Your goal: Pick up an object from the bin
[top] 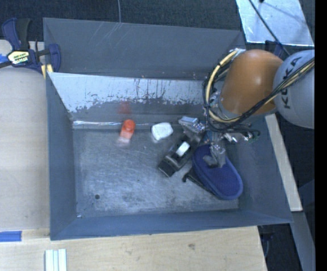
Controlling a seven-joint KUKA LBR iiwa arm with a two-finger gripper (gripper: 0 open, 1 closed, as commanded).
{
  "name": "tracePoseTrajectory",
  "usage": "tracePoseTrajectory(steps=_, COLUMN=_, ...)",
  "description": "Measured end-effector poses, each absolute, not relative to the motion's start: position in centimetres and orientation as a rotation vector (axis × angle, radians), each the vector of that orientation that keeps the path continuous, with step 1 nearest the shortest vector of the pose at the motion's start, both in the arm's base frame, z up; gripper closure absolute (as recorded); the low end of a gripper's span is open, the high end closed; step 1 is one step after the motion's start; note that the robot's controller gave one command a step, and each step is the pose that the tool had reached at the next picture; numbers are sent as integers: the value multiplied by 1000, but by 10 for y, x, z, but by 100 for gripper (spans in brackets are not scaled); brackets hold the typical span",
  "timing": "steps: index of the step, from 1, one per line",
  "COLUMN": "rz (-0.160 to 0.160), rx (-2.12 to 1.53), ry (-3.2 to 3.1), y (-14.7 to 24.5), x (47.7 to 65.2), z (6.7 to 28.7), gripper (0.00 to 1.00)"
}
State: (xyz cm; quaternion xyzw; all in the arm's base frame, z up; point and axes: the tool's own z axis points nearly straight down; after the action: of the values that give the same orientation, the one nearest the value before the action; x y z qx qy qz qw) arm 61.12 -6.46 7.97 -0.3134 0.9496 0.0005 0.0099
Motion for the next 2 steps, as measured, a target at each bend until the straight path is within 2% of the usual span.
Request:
tracePoseTrajectory(steps=1, rz=-2, rx=-981, ry=2986, y=-70, x=607, z=78, gripper=100)
tracePoseTrajectory(steps=2, rz=-1, rx=-977, ry=2981, y=-69, x=607, z=75, gripper=0)
